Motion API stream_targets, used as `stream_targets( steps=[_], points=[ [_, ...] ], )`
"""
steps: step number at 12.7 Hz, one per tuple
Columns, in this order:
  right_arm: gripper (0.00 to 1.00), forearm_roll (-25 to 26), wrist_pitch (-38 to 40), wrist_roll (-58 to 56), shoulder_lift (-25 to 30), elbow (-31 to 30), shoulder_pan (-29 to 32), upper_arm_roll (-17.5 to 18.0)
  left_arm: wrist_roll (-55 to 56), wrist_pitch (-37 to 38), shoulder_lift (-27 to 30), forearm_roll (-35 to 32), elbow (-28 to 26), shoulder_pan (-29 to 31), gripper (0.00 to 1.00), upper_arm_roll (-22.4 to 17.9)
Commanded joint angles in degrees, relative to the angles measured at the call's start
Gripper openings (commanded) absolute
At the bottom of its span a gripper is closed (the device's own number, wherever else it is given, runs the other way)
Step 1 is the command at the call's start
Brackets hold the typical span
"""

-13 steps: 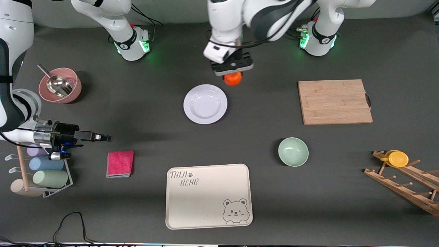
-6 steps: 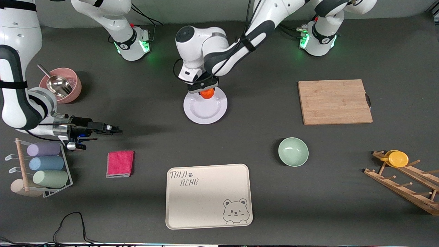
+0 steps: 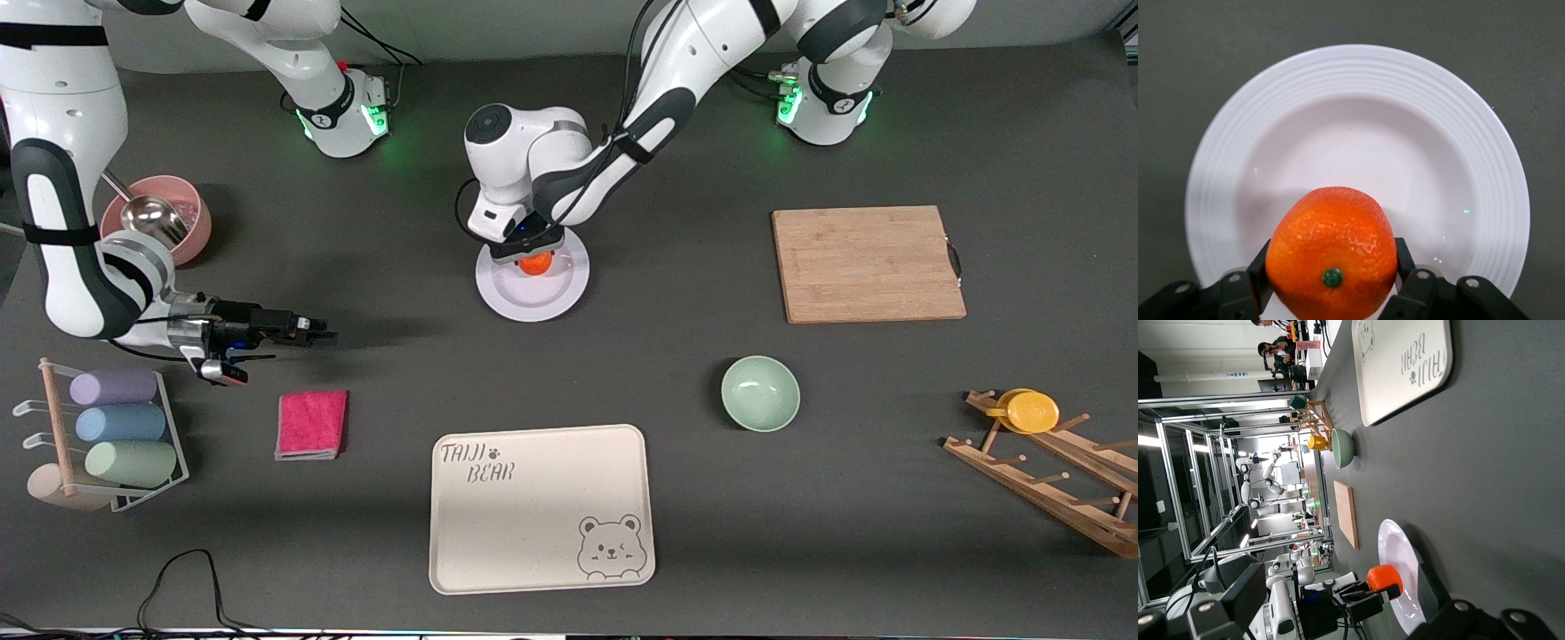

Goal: Place orange and plate with both arms
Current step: 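Release the orange on the plate while the right gripper reaches the plate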

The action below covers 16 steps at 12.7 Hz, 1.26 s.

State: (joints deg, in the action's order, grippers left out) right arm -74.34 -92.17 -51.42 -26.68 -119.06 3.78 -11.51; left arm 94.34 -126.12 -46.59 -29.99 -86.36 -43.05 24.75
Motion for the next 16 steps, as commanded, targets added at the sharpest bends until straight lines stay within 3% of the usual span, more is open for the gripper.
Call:
stream_targets(
  steps=[1,4,5,6,11,16],
  points=[
    [1.00,-2.73,-0.03,-4.20,-1.97,-0.21,-1.22,-0.18,1.03,-1.23,-1.66,-0.86,2.51,-2.82,0.64,-2.51],
    [1.00,-2.83,0.94,-9.46,-4.96,-0.90,-1.92,-0.27,0.94,-1.24,-1.93,-0.77,3.30,-2.82,0.65,-2.52],
    [1.00,-2.83,0.94,-9.66,-4.96,-2.56,-2.36,-0.27,0.68,-1.32,-1.93,-0.77,3.39,-2.82,0.78,-2.52],
    [1.00,-2.74,0.94,-10.10,-4.87,-3.97,-3.24,-0.27,0.24,-1.24,-1.93,-0.85,3.40,-2.74,1.00,-2.52],
    [1.00,-3.09,0.23,-11.33,-4.78,-8.73,-9.03,-0.36,-3.44,3.04,1.40,0.28,3.75,-0.02,1.00,-1.73],
    [1.00,-12.65,-2.40,-19.41,-5.83,-12.07,-15.62,-0.27,-20.03,18.42,17.46,16.60,2.61,9.19,1.00,0.21]
  ],
)
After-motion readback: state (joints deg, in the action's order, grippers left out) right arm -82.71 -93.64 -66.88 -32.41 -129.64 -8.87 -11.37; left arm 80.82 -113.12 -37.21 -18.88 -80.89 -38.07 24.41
